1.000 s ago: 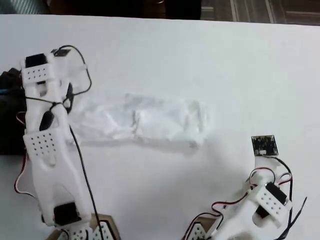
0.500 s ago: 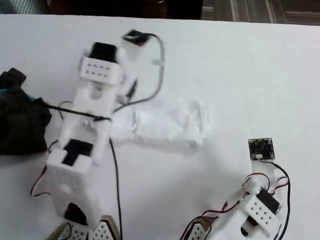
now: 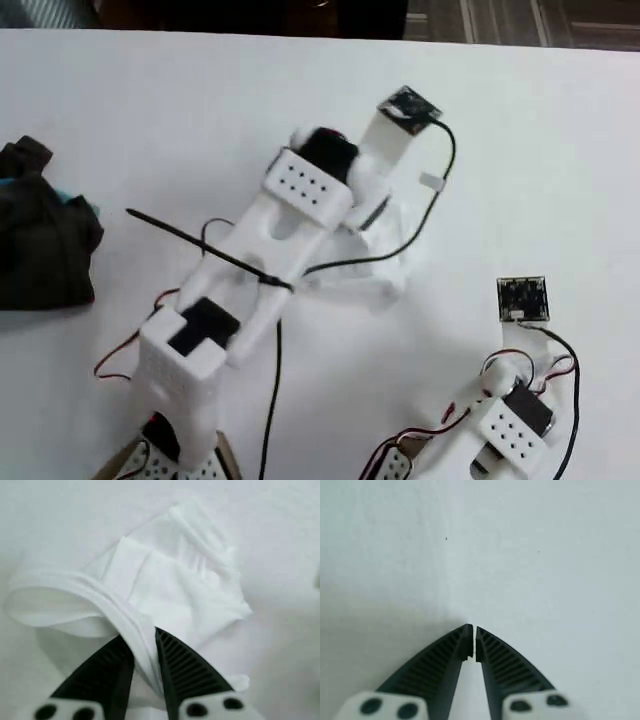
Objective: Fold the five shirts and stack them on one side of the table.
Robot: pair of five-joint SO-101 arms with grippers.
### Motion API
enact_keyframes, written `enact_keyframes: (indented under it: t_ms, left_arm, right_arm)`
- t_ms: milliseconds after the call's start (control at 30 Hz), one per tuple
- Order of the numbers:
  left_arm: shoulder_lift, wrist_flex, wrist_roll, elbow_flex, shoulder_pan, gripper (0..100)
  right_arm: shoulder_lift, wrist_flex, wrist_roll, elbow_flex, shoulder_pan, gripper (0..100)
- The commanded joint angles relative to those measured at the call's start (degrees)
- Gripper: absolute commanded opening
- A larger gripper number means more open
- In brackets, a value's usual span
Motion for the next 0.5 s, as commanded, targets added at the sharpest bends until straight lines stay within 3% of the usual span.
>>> enact_keyframes:
  t_ms: [0,467]
  left_arm:
    - [2.9,-1.67,0.35,-4.62,2.81,3]
    - [17.32,1.76,0.35,-25.54,3.6,3]
  right_arm:
    - [-1.63,0.48,-0.62,-0.09,-0.31,2.0]
    - [-2.86,1.1,-0.62,0.26,-0.31,2.0]
